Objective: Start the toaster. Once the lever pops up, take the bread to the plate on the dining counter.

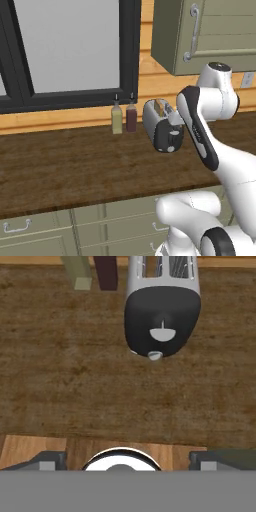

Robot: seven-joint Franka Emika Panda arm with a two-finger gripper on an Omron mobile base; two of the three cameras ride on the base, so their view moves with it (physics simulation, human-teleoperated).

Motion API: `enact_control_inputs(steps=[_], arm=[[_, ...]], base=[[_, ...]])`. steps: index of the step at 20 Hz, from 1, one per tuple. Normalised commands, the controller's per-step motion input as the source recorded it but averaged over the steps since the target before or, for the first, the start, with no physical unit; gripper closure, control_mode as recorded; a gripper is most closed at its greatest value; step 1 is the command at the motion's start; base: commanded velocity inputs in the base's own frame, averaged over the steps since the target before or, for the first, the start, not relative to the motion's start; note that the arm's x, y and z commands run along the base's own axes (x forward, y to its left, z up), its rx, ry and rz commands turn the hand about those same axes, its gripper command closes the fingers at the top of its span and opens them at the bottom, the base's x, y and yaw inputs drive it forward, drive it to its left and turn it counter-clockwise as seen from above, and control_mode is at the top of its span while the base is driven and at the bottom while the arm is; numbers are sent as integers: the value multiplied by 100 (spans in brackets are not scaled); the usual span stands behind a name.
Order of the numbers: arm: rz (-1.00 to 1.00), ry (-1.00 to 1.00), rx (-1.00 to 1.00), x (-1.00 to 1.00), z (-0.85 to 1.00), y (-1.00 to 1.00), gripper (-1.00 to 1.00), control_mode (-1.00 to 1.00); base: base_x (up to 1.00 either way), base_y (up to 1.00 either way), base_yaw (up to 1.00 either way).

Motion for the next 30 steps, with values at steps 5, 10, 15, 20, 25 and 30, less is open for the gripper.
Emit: enact_control_inputs(steps=[5, 10, 15, 20, 25, 30], arm=[[0, -1, 0, 0, -32, -48, -100, -100], [0, -7, 0, 34, -14, -5, -100, -100], [0, -6, 0, 35, -1, 0, -100, -100], [0, -1, 0, 16, -4, -17, 100, -100], [0, -1, 0, 11, -15, -2, 100, -100], [0, 0, 1, 17, -14, -4, 100, -100]], base=[[0, 0, 0], [0, 0, 0], [0, 0, 0], [0, 0, 0], [0, 0, 0], [0, 0, 0]])
